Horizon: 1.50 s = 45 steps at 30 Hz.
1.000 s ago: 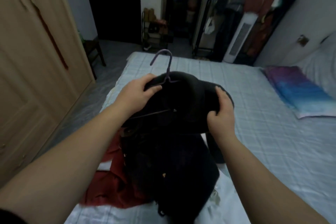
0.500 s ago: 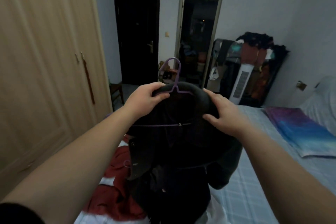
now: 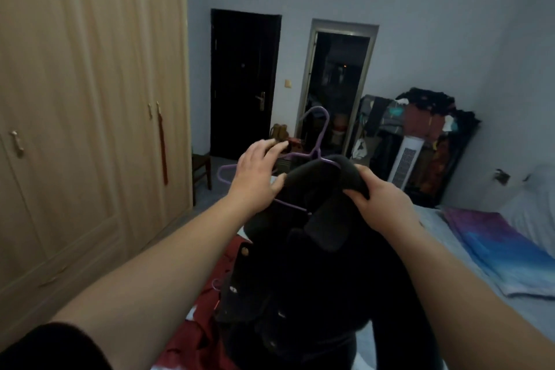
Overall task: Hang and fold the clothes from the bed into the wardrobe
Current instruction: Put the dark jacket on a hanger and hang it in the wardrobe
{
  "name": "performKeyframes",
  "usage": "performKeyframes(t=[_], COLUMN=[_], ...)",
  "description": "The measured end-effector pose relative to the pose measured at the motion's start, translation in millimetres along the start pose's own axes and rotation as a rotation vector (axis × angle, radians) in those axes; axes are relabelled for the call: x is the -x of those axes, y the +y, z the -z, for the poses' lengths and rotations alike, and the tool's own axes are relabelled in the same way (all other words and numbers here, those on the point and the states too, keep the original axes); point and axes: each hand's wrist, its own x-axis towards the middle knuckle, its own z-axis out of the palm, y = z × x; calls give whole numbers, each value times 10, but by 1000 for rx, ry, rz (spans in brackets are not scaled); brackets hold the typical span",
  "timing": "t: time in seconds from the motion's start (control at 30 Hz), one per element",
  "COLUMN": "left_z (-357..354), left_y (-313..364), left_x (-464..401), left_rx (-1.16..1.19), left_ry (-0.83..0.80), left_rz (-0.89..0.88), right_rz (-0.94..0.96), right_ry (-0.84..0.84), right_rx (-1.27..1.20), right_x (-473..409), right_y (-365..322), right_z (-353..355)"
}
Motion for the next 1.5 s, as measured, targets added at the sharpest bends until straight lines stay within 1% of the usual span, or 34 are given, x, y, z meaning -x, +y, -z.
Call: performKeyframes(t=[0.07, 0.1, 0.13, 0.17, 0.23, 0.33, 0.37, 0.4, 0.47, 0.53, 0.63, 0.67, 0.77, 0.8, 0.87, 0.9, 1.0, 1.07, 1.17, 1.3, 1.33, 1.43, 1.5], left_z=[-91, -157, -235, -320, -492, -687, -727, -755, -810, -871, -930, -903, -668, -557, -321, -210, 105, 304, 507, 585, 576, 485, 420], left_y=[-157, -247, -329, -401, -515, -577, -576, -567, -548, -571, -727, -794, -1022, -1097, -1213, -1255, -1294, -1277, -1257, -1203, -1195, -1244, -1274], left_x=[242, 371, 495, 610, 757, 770, 733, 685, 607, 575, 553, 522, 292, 197, 1, -104, -415, -579, -719, -812, -806, -744, -709], left_rx=[140, 195, 244, 284, 345, 317, 310, 313, 360, 413, 456, 477, 537, 567, 613, 592, 373, 346, 340, 154, 91, -127, -199], left_ry=[98, 146, 160, 131, -17, -372, -465, -528, -565, -551, -482, -450, -353, -320, -252, -217, -136, -184, -320, -346, -324, -180, -163], left_rz=[69, 131, 207, 276, 353, 368, 364, 367, 362, 332, 243, 246, 317, 308, 228, 188, 82, 29, -28, -65, -64, -53, -22], right_rz=[-45, -64, -76, -88, -112, -124, -124, -125, -116, -103, -75, -64, -73, -76, -76, -71, -43, -46, -40, -39, -42, -80, -94], right_ry=[1, 6, 15, 26, 44, 30, 21, 16, 7, -4, -21, -29, -23, -29, -43, -49, -73, -84, -74, -61, -70, -82, -83], right_rx=[2, -6, -19, -40, -84, -123, -133, -143, -167, -196, -245, -260, -300, -321, -355, -364, -367, -333, -261, -104, -60, 110, 260], right_x=[-27, -46, -57, -65, -74, -60, -58, -57, -50, -35, 15, 42, 133, 150, 165, 160, 136, 121, 51, -52, -75, -151, -210], right_y=[-3, 1, -4, -7, -31, -118, -147, -170, -200, -198, -137, -116, -72, -55, -64, -62, -34, -41, -32, -128, -169, -286, -358], right_z=[-17, -33, -46, -60, -76, -59, -50, -40, -19, 10, 83, 114, 194, 202, 214, 224, 248, 277, 326, 386, 398, 417, 428])
